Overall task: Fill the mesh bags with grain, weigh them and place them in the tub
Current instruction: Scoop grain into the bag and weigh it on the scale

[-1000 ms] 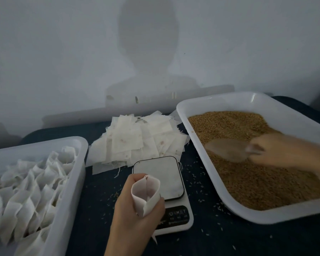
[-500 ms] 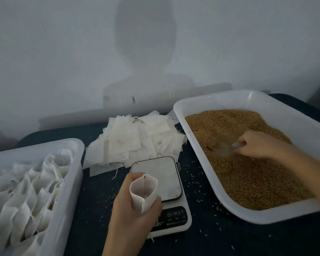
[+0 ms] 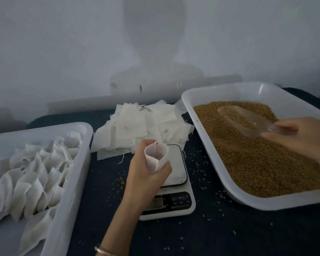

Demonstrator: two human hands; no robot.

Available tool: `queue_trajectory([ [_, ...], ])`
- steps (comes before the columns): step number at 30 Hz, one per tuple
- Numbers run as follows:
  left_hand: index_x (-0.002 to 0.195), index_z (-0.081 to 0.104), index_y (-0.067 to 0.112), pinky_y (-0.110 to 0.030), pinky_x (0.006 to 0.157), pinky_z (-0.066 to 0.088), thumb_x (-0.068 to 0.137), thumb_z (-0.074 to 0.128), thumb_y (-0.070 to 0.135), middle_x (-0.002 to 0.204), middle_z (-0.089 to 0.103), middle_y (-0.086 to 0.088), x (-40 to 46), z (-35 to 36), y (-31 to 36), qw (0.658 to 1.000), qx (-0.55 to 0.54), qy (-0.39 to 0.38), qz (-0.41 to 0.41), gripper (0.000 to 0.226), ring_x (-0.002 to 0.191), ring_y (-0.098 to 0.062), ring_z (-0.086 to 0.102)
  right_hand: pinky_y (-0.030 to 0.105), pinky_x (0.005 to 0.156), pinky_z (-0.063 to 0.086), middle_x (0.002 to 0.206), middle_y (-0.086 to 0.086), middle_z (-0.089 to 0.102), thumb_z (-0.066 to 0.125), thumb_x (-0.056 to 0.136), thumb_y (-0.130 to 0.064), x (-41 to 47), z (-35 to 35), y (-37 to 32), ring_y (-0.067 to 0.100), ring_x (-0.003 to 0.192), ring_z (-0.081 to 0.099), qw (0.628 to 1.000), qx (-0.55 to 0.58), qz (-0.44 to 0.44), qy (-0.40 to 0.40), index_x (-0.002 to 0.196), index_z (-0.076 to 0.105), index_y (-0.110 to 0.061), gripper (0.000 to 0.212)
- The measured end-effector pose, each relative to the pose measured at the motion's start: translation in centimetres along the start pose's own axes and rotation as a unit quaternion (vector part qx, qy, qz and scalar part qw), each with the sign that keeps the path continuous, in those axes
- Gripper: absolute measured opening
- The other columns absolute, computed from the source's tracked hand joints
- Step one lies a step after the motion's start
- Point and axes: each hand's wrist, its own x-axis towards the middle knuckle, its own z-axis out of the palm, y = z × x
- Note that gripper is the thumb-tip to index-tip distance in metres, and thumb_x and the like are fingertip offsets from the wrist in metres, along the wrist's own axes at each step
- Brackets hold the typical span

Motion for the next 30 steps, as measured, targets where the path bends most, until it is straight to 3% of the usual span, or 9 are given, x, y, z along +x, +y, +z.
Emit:
queue_trajectory([
  [3,0.098,0.053,0.03,-0.016,0.052,0.047,0.078,0.071,0.008,0.077,0.06,0.015,0.5,0.3,-0.1,1.0,-0.002,0.002,0.009,0.035,0.064,-0.001,0.057,0.03,0.049,0.044,0.074,-0.018,0.07,0.058,0.058,-0.07,-1.7,-0.6,-0.7,0.011,0.074,0.066,0.997,0.076,-0.013,0.002,0.081,0.066,-0.051,0.03],
  [6,0.097,0.052,0.032,-0.014,0.05,0.045,0.077,0.07,0.009,0.08,0.059,0.012,0.7,0.5,-0.4,1.0,0.003,0.01,0.006,0.035,0.065,-0.001,0.057,0.031,0.064,0.052,0.088,-0.032,0.067,0.061,0.054,-0.073,-2.4,-1.2,-2.0,0.007,0.08,0.066,0.989,0.135,-0.046,-0.036,0.088,0.061,-0.067,0.035],
  [8,0.098,0.051,0.032,-0.012,0.05,0.044,0.077,0.07,0.01,0.081,0.06,0.01,0.8,0.4,-0.6,1.0,0.011,0.015,-0.001,0.036,0.065,0.0,0.057,0.025,0.069,0.053,0.09,-0.028,0.07,0.06,0.049,-0.088,-2.6,-1.7,-3.6,0.0,0.079,0.067,0.98,0.156,-0.078,-0.095,0.093,0.063,-0.064,0.05],
  [11,0.1,0.05,0.036,-0.01,0.05,0.043,0.076,0.07,0.011,0.085,0.059,0.01,0.7,0.3,-0.8,0.999,0.03,0.016,-0.011,0.04,0.07,0.002,0.058,0.031,0.071,0.055,0.089,-0.022,0.072,0.051,0.04,-0.095,-2.6,-2.0,-6.1,0.002,0.082,0.068,0.971,0.118,-0.14,-0.157,0.094,0.064,-0.061,0.065],
  [14,0.099,0.045,0.042,-0.009,0.053,0.045,0.076,0.069,0.012,0.091,0.057,0.011,0.4,0.0,-1.0,0.998,0.055,0.011,-0.015,0.045,0.079,0.005,0.056,0.041,0.083,0.053,0.084,-0.019,0.072,0.055,0.055,-0.082,-2.2,-2.0,-8.3,0.007,0.079,0.067,0.96,0.094,-0.202,-0.171,0.092,0.064,-0.062,0.043],
  [17,0.098,0.044,0.042,-0.01,0.055,0.047,0.076,0.069,0.01,0.092,0.058,0.012,0.2,-0.3,-1.0,0.997,0.072,-0.003,-0.004,0.046,0.083,0.004,0.056,0.029,0.075,0.05,0.08,-0.028,0.07,0.057,0.051,-0.07,-1.5,-2.2,-9.9,-0.003,0.078,0.064,0.952,0.062,-0.235,-0.188,0.09,0.061,-0.066,0.04],
  [22,0.095,0.043,0.04,-0.014,0.06,0.05,0.08,0.066,0.006,0.089,0.059,0.012,0.2,-0.3,-0.9,0.996,0.088,-0.001,0.016,0.044,0.084,0.002,0.055,0.015,0.065,0.038,0.077,-0.044,0.061,0.049,0.046,-0.076,-0.5,-2.9,-11.4,-0.022,0.081,0.054,0.942,-0.052,-0.273,-0.19,0.09,0.054,-0.073,0.044],
  [25,0.095,0.04,0.044,-0.02,0.065,0.051,0.08,0.065,0.008,0.094,0.057,0.012,0.2,0.0,-1.0,0.994,0.109,-0.007,0.017,0.046,0.085,0.0,0.053,0.012,0.061,0.033,0.072,-0.05,0.054,0.056,0.049,-0.073,0.0,-3.3,-12.0,-0.029,0.08,0.048,0.935,-0.1,-0.282,-0.19,0.076,0.064,-0.064,0.03],
  [30,0.095,0.039,0.044,-0.018,0.063,0.05,0.081,0.064,0.007,0.091,0.057,0.015,0.1,0.6,-0.8,0.993,0.115,-0.02,0.027,0.046,0.085,0.002,0.053,0.011,0.058,0.031,0.073,-0.055,0.049,0.07,0.066,-0.055,0.5,-3.9,-12.7,-0.033,0.077,0.043,0.927,-0.166,-0.281,-0.184,0.078,0.068,-0.055,0.012],
])
